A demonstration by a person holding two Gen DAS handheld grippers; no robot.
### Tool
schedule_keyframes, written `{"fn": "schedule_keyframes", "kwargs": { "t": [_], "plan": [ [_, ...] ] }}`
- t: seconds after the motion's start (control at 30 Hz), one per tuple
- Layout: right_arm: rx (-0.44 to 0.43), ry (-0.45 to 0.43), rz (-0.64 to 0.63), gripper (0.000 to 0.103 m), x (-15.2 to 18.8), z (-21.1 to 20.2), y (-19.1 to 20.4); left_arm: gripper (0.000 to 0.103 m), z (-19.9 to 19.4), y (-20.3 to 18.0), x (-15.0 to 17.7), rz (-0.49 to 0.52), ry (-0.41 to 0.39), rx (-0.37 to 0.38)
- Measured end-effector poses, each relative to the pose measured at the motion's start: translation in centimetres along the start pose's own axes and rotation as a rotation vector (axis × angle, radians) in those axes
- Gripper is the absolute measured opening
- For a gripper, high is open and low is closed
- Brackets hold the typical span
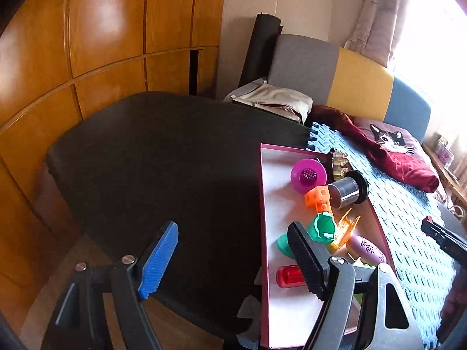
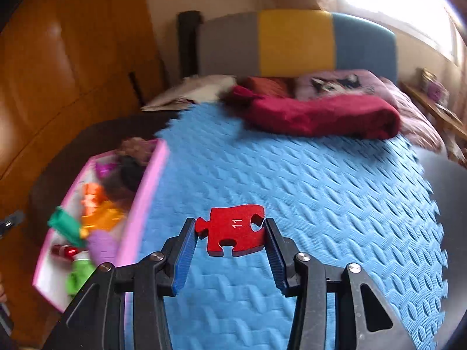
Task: Organize rigid objects
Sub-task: 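Carry the red puzzle piece into the tray and open the right tool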
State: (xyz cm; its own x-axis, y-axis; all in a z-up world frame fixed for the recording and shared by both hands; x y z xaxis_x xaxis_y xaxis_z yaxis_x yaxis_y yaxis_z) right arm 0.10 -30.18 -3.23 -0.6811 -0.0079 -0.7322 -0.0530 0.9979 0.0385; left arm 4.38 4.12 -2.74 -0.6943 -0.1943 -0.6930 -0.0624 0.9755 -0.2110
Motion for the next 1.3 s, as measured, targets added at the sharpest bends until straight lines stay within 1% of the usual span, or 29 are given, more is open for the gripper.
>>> {"fn": "schedule_keyframes", "kwargs": {
  "t": [0.13, 0.27, 0.43, 0.5, 0.67, 0.73, 0.8, 0.93, 1.07, 1.17, 1.3],
  "plan": [
    [-0.122, -0.028, -0.126, 0.046, -1.0, -0.9, 5.7, 0.078, 0.0, 0.3, -0.1, -0.007, -0.002, -0.001],
    [-0.241, -0.033, -0.236, 0.046, -1.2, -1.5, 11.0, 0.078, 0.0, 0.7, -0.2, -0.016, -0.007, -0.004],
    [-0.390, 0.029, -0.351, 0.046, -0.5, -0.8, 16.4, 0.078, -0.1, 1.0, -0.4, -0.024, -0.010, -0.006],
    [-0.415, 0.059, -0.380, 0.046, 0.0, -0.1, 17.9, 0.078, 0.0, 1.2, -0.4, -0.028, -0.008, -0.010],
    [-0.420, 0.157, -0.404, 0.046, 1.0, 2.1, 19.2, 0.078, 0.3, 1.5, -0.2, -0.033, 0.001, -0.014],
    [-0.399, 0.188, -0.423, 0.046, 1.4, 3.2, 19.5, 0.078, 0.4, 1.5, -0.1, -0.032, 0.005, -0.013],
    [-0.349, 0.235, -0.435, 0.046, 1.9, 4.8, 19.7, 0.078, 0.5, 1.5, 0.1, -0.027, 0.010, -0.012],
    [-0.303, 0.231, -0.474, 0.046, 2.5, 5.5, 20.3, 0.078, 0.6, 1.3, 0.3, -0.016, 0.014, -0.011],
    [-0.296, 0.222, -0.497, 0.046, 2.5, 5.7, 20.4, 0.078, 0.5, 1.0, 0.3, -0.006, 0.009, -0.012],
    [-0.269, 0.213, -0.523, 0.047, 2.7, 5.8, 20.5, 0.078, 0.4, 0.7, 0.4, -0.002, 0.005, -0.014],
    [-0.272, 0.204, -0.513, 0.048, 2.7, 5.6, 20.3, 0.078, 0.1, 0.5, 0.4, 0.006, -0.002, -0.016]
  ]
}}
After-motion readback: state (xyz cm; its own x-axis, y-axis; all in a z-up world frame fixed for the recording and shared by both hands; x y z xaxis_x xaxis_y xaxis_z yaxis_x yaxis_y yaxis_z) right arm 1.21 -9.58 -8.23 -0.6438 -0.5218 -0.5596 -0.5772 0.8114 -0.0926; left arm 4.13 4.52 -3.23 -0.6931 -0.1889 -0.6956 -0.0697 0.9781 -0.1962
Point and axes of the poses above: each gripper's, at about its wrist camera, not at the fingertips, and z roughly the way its jaws point, y to its left, x to its underside, the point moved 1 cm from there along z, roughly the way its jaws point, and after that the axes turned 9 degrees about -z, right-handed, at the moved point
